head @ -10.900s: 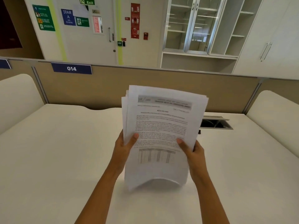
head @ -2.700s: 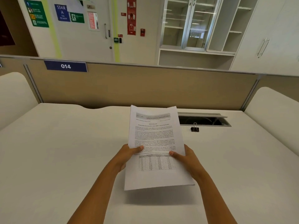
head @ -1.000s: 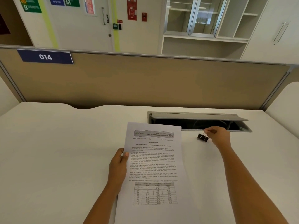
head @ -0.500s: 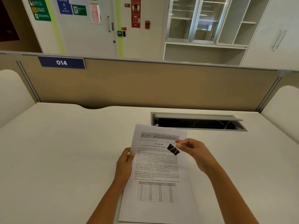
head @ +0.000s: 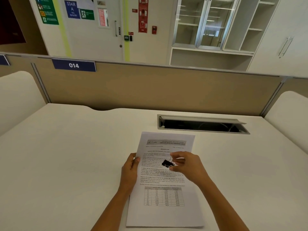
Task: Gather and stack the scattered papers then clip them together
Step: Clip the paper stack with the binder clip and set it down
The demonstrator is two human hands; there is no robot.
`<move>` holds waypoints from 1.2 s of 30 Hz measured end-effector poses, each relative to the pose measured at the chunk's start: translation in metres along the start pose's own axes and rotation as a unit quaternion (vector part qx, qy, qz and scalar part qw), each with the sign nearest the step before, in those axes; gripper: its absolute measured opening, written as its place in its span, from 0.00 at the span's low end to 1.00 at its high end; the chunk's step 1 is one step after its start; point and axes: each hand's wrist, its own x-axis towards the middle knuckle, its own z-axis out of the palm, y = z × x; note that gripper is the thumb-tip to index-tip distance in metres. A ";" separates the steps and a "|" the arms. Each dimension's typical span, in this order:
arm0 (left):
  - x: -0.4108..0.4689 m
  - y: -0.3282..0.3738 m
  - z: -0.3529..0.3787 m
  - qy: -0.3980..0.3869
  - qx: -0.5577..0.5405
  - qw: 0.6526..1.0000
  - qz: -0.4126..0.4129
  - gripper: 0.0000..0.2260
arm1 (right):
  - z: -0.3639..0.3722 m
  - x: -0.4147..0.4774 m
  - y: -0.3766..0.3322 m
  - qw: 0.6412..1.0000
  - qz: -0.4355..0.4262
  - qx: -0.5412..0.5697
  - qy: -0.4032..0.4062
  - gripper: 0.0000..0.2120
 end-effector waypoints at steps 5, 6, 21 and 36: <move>-0.004 -0.002 -0.002 -0.007 0.001 1.000 0.009 0.09 | 0.000 -0.010 -0.007 0.999 -0.014 0.001 0.052 0.25; -0.005 -0.003 -0.003 -0.009 0.000 1.000 0.009 0.09 | 0.000 -0.013 -0.011 0.997 -0.032 0.001 0.075 0.25; -0.005 -0.002 0.000 -0.011 0.046 0.999 0.026 0.08 | -0.015 -0.011 -0.075 0.899 -0.357 -0.173 0.187 0.12; -0.008 -0.003 0.000 -0.024 0.083 0.994 0.070 0.08 | -0.021 0.000 -0.090 0.925 -0.306 -0.179 0.139 0.13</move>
